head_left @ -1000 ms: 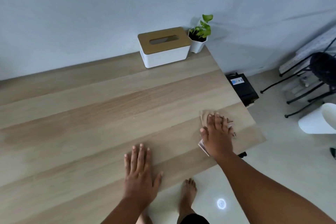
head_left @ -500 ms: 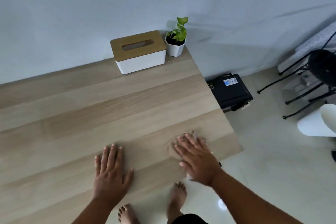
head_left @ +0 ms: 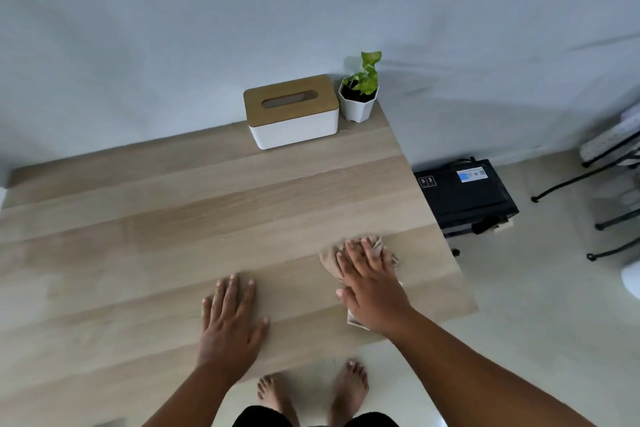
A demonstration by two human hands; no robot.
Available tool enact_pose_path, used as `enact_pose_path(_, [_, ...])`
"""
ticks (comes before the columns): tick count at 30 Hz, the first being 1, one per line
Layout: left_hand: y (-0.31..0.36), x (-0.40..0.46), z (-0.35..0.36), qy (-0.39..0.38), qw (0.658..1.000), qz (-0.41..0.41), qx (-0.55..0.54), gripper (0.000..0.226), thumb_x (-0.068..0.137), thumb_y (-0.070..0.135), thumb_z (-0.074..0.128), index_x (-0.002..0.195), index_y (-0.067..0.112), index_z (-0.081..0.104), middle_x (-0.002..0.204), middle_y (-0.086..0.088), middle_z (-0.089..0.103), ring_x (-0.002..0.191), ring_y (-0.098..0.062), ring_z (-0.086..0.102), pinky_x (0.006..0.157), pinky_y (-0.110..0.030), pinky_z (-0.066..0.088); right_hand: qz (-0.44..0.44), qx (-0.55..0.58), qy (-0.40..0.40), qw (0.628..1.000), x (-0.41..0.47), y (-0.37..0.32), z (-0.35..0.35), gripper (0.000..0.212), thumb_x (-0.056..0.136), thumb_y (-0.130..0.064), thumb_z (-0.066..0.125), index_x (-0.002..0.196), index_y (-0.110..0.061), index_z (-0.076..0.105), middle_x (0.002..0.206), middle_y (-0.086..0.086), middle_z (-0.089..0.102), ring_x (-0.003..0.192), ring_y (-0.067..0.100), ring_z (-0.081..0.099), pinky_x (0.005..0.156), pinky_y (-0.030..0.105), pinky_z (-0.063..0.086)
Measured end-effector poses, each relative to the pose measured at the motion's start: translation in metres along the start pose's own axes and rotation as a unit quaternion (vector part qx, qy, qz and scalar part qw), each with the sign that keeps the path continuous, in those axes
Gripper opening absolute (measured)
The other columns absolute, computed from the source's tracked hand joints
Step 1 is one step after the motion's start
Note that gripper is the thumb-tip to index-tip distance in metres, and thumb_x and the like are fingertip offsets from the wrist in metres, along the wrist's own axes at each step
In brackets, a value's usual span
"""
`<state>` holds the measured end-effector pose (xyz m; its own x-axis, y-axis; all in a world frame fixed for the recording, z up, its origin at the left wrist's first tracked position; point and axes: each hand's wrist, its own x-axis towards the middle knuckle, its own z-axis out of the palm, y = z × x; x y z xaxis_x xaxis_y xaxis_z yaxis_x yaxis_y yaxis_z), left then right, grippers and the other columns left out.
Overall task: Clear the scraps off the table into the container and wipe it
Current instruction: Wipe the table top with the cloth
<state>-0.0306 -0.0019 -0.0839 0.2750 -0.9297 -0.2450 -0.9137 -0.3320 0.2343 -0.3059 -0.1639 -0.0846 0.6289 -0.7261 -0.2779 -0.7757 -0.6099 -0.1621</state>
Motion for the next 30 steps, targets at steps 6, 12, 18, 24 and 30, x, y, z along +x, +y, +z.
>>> enact_pose_path(6, [-0.002, 0.003, 0.001, -0.004, 1.000, 0.021, 0.001, 0.094, 0.091, 0.081, 0.011, 0.160, 0.021, 0.035, 0.170, -0.012, 0.022, 0.158, -0.035, 0.013, 0.125, -0.060, 0.016, -0.103, -0.033, -0.008, 0.994, -0.053, -0.013, 0.021, 0.074, 0.095, -0.059, 0.051, 0.160, -0.026, 0.036, 0.171, 0.002, 0.022, 0.159, 0.032, 0.015, 0.121, 0.058, 0.014])
enact_pose_path(12, [-0.025, 0.027, -0.005, -0.045, 0.995, 0.052, 0.077, 0.088, 0.095, 0.075, 0.021, 0.166, 0.025, 0.005, 0.171, -0.007, -0.014, 0.157, -0.029, -0.022, 0.127, -0.055, -0.005, -0.017, -0.064, -0.047, 0.997, -0.070, 0.037, 0.005, 0.075, 0.101, -0.061, 0.035, 0.165, -0.027, 0.016, 0.173, -0.001, 0.010, 0.160, 0.027, -0.001, 0.125, 0.053, 0.011])
enact_pose_path(18, [-0.042, 0.049, -0.019, -0.048, 0.993, 0.080, 0.066, 0.090, 0.093, 0.076, 0.024, 0.166, 0.026, 0.007, 0.172, -0.008, -0.015, 0.156, -0.030, -0.024, 0.128, -0.051, -0.008, 0.066, -0.081, -0.087, 0.991, -0.070, 0.051, -0.016, 0.071, 0.100, -0.053, 0.023, 0.162, -0.022, 0.014, 0.172, 0.008, 0.015, 0.158, 0.033, 0.008, 0.124, 0.055, 0.025])
enact_pose_path(24, [-0.060, 0.063, -0.026, -0.050, 0.992, 0.102, 0.059, 0.091, 0.093, 0.077, 0.020, 0.165, 0.025, -0.001, 0.169, -0.008, -0.023, 0.154, -0.032, -0.028, 0.128, -0.052, -0.009, 0.138, -0.058, -0.076, 0.986, -0.067, 0.049, -0.019, 0.095, 0.086, -0.070, -0.027, 0.162, -0.021, -0.002, 0.170, 0.004, -0.010, 0.159, 0.033, -0.005, 0.125, 0.055, 0.017])
enact_pose_path(30, [-0.066, 0.061, -0.019, -0.046, 0.991, 0.109, 0.055, 0.090, 0.094, 0.076, 0.026, 0.166, 0.024, 0.010, 0.171, -0.008, -0.013, 0.156, -0.032, -0.022, 0.127, -0.057, -0.005, 0.201, -0.025, -0.084, 0.976, -0.056, 0.034, -0.018, 0.075, 0.103, -0.059, 0.030, 0.166, -0.025, 0.006, 0.174, -0.001, -0.005, 0.160, 0.027, -0.006, 0.126, 0.051, 0.014])
